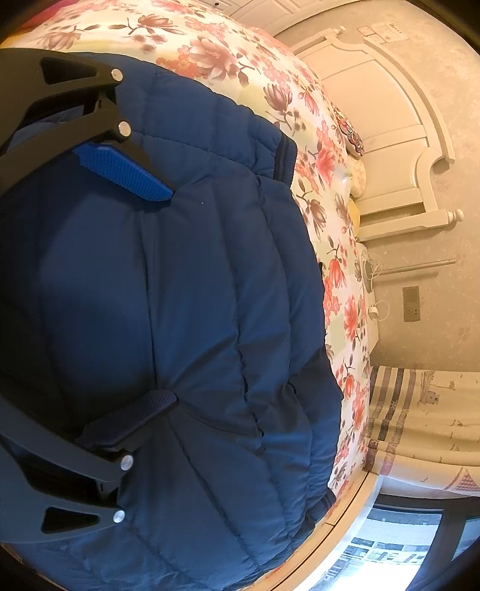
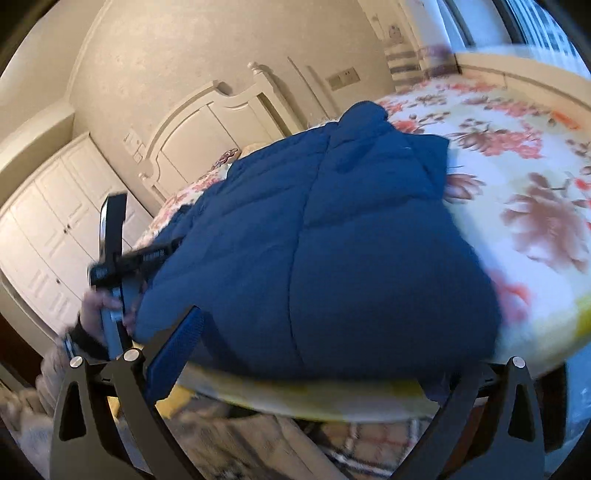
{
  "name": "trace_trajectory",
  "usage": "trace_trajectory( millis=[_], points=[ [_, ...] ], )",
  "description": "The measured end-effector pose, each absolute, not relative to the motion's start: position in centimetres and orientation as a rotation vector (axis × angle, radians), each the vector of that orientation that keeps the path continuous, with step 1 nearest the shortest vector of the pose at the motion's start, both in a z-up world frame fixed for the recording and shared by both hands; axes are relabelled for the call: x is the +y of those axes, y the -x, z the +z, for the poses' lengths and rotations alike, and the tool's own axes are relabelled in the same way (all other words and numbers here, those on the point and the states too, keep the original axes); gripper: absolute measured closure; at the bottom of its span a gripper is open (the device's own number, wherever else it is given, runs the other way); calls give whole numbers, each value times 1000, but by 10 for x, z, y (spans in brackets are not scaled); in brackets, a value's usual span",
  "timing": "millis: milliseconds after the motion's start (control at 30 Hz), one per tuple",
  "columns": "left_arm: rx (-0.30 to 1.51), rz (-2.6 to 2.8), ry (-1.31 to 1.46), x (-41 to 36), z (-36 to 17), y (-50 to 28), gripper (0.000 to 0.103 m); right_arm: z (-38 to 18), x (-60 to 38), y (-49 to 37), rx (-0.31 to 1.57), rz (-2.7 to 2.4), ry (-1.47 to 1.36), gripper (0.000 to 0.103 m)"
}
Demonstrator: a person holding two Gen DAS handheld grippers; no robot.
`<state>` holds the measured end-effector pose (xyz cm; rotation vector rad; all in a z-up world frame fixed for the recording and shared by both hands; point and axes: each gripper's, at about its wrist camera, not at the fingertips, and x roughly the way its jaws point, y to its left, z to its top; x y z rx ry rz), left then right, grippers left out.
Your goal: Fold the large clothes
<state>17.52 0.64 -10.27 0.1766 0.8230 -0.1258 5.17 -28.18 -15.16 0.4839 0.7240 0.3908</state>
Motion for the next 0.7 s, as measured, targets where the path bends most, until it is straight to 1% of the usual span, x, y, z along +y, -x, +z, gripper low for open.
trace_trajectory(
  millis=[67,133,167,200,300,367,400,533,600,700],
  points=[
    [824,-120,-182,6,-102,-176,2,-146,-276,-71,736,367,-506,4],
    [827,-108,-191,5,-102,-177,2,-139,-267,-85,698,340,-494,4],
    [830,-101,-194,4,-102,-178,2,-136,-265,-87,678,318,-472,14],
    [837,-89,-196,3,-102,-180,2,-134,-262,-88,653,277,-435,30],
    [880,-79,-188,2,-97,-190,2,-131,-265,-80,586,262,-420,51],
    [883,-82,-180,-2,-88,-201,2,-130,-265,-71,559,252,-400,55],
    [877,-75,-177,-5,-84,-207,2,-129,-264,-67,547,248,-397,56],
    [865,18,-232,-25,-73,-246,2,-115,-255,-55,495,236,-336,56],
    [890,84,-321,-38,-82,-273,2,-98,-244,-48,460,235,-275,56],
    [913,51,-331,-43,-86,-289,3,-77,-228,-40,421,232,-172,56]
  ],
)
